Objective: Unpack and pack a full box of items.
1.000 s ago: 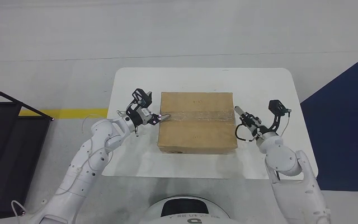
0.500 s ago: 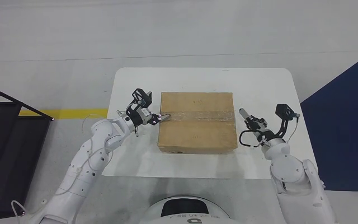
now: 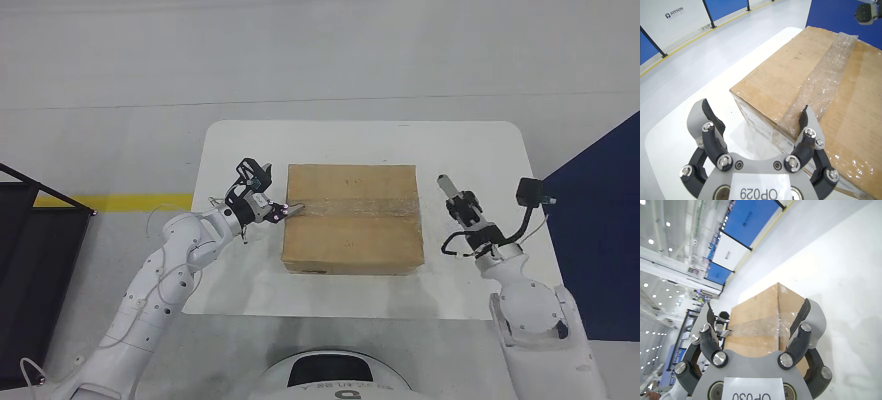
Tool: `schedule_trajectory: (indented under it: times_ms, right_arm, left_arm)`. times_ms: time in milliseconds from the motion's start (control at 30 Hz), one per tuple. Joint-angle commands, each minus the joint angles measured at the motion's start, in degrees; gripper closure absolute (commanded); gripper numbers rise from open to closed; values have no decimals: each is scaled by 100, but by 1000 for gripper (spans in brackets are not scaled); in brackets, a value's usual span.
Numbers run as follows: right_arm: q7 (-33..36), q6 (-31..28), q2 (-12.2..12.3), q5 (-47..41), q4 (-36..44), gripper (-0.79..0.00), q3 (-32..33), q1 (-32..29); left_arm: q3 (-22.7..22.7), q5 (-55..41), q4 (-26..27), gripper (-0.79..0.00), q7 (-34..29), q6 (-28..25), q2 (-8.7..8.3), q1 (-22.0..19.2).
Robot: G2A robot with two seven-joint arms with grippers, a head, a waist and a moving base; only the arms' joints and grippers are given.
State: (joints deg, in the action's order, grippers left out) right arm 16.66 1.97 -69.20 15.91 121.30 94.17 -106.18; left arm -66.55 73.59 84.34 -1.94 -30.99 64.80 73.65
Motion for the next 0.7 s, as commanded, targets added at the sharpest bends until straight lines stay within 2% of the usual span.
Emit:
schedule_trajectory:
  times_ms: [0, 33, 267, 367, 400, 533, 667]
  right_arm:
    - [270, 248, 3, 170, 114, -785, -250, 171]
    - [473, 141, 10, 187, 134, -785, -370, 238]
    - [473, 141, 10, 187, 134, -785, -370, 238]
    - [629, -318, 4, -73, -4, -785, -567, 343]
    - [868, -256, 17, 163, -116, -785, -690, 485]
    - [2254, -10, 6, 624, -379, -785, -1735, 1830]
    - [2808, 297, -131, 390, -1141, -785, -2724, 3141]
  left_arm:
    - [0, 0, 0, -785, 0, 0, 0, 0]
    - [0, 0, 0, -785, 0, 0, 0, 0]
    - [0, 0, 0, -785, 0, 0, 0, 0]
    - [0, 0, 0, -785, 0, 0, 0, 0]
    - [0, 0, 0, -785, 0, 0, 0, 0]
    - [0, 0, 0, -785, 0, 0, 0, 0]
    - [0, 0, 0, -785, 0, 0, 0, 0]
